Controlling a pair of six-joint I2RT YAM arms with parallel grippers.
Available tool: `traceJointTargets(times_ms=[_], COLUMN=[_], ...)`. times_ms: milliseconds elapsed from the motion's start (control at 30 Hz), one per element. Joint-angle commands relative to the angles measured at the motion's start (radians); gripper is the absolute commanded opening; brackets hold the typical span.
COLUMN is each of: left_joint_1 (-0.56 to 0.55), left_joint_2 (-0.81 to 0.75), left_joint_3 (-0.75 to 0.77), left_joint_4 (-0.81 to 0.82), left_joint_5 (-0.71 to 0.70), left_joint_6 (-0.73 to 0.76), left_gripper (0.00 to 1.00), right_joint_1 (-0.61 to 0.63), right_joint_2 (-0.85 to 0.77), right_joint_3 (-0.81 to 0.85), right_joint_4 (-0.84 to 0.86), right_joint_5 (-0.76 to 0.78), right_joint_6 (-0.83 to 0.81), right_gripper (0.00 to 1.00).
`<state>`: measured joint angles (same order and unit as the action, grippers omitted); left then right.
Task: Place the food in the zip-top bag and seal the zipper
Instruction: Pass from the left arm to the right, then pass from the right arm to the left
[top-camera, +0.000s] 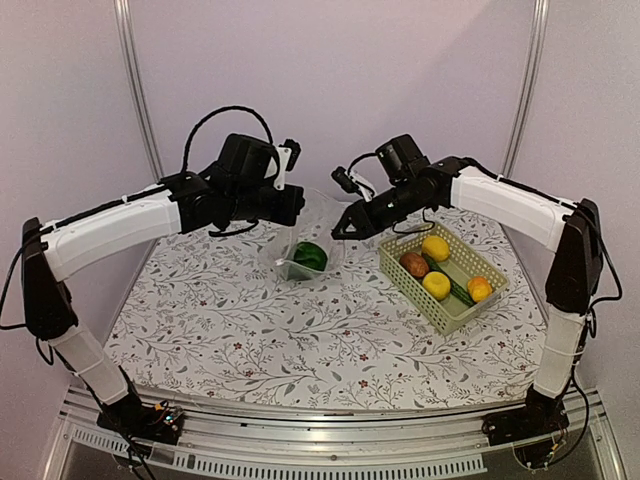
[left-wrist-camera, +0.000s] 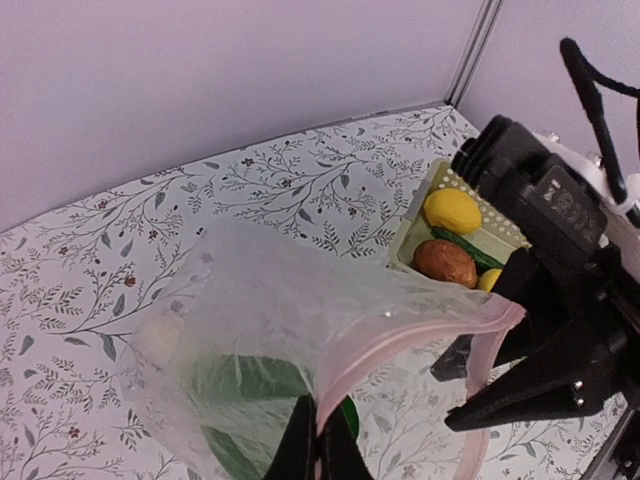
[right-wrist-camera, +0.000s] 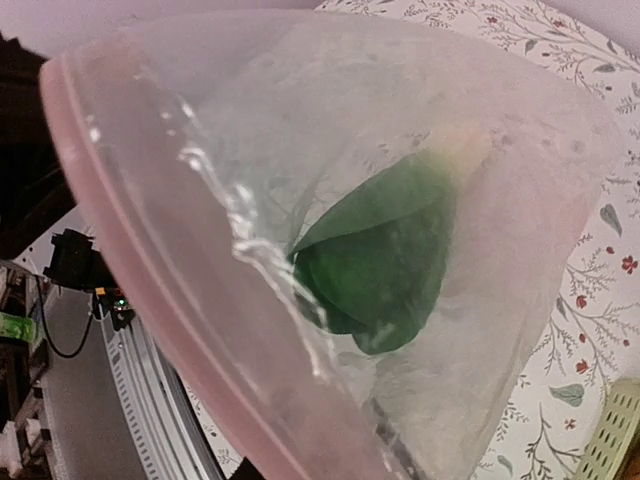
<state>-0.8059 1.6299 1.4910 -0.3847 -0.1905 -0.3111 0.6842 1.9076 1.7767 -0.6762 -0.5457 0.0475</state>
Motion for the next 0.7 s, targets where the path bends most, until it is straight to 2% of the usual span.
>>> traceJointTargets(times_ms=[0,33,67,100,167,233,367,533,600,667], left_joint_1=[-0.025,-0.029,-0.031,-0.034,-0.043,-0.06,-0.108,-0.15,-0.158,-0.164], left_joint_2=[0.017,0.019,0.021,0.026,0.039,0.049,0.064,0.041,0.036,0.038], left_joint_3=[0.01,0.006,0.004,0.004,0.009,0.004,0.01,0.0,0.0,0.003], left_joint_4=[0.018,0.017,0.013,0.006,-0.031,-0.062,-0.148,-0.203,-0.22,-0.245], left_joint_5=[-0.004,-0.009,-0.014,-0.018,-0.037,-0.073,-0.198,-0.292,-0.301,-0.3], left_joint_6=[-0.015,-0.016,-0.015,-0.016,-0.028,-0.042,-0.065,-0.087,-0.099,-0.116], left_gripper=[0.0,0.0,0.0,0.06,0.28,0.41,0.43,0.38,0.42,0.52], right_joint_1=[-0.005,-0.005,-0.005,-0.005,-0.006,-0.005,-0.007,-0.013,-0.018,-0.024], right_joint_2=[0.04,0.043,0.044,0.043,0.031,0.021,0.002,-0.012,-0.013,-0.014], right_joint_3=[0.05,0.058,0.065,0.071,0.075,0.076,0.073,0.063,0.06,0.057], right_joint_4=[0.009,0.007,0.005,0.001,0.003,0.002,0.002,-0.001,-0.001,0.0], right_joint_5=[0.089,0.082,0.065,0.046,0.014,-0.004,0.005,0.015,0.019,0.017], right_joint_6=[0.06,0.061,0.061,0.061,0.067,0.073,0.075,0.072,0.072,0.073], right_gripper=[0.1,0.02,0.0,0.0,0.0,0.0,0.0,0.0,0.0,0.0])
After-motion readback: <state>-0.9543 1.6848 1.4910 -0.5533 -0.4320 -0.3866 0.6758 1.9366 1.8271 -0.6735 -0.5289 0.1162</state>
